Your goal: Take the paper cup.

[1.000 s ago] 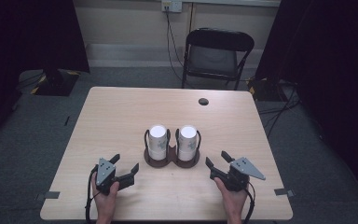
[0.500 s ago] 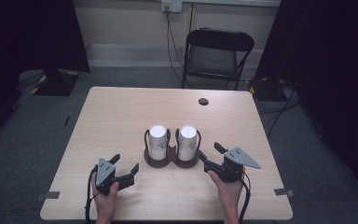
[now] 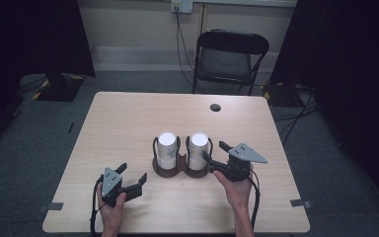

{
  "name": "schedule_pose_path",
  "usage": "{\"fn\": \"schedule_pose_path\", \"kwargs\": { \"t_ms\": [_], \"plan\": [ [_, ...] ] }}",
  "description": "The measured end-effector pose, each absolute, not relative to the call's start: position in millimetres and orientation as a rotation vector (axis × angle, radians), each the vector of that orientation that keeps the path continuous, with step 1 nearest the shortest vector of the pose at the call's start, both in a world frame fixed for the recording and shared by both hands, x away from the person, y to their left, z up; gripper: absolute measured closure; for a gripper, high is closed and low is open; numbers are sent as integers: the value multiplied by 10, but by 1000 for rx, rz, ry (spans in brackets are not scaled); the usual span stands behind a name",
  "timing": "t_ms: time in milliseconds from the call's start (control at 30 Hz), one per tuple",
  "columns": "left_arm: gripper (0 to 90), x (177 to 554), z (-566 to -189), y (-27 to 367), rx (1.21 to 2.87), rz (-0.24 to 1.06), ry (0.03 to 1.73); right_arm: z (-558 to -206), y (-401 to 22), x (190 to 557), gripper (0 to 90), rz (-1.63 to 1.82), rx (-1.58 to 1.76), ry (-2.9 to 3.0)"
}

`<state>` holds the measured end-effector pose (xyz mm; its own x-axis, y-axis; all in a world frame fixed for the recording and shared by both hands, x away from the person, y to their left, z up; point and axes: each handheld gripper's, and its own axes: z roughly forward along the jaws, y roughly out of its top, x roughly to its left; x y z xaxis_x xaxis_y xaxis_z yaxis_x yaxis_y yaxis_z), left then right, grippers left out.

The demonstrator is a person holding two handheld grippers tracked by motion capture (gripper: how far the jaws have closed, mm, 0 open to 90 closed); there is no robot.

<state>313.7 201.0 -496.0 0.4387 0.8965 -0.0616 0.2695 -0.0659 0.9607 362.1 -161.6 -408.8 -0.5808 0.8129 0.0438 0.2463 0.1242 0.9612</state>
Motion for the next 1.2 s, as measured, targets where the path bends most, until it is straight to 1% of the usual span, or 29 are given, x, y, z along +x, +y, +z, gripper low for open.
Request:
{"fn": "schedule_pose_path", "kwargs": {
  "t_ms": [133, 500, 900, 1200],
  "plan": [
    [162, 3135, -4960, 2009, 1592, 712, 1046, -4026, -1552, 3721, 320, 1464, 985, 1918],
    [162, 3135, -4961, 2014, 1589, 708, 1044, -3989, -1361, 3951, 317, 1472, 943, 1961],
    [162, 3134, -4961, 2018, 1590, 708, 1042, -4030, -1286, 4036, 292, 1457, 948, 1978],
    [163, 3133, -4961, 2018, 1589, 709, 1040, -4080, -1214, 4105, 289, 1449, 953, 2001]
  ]
}}
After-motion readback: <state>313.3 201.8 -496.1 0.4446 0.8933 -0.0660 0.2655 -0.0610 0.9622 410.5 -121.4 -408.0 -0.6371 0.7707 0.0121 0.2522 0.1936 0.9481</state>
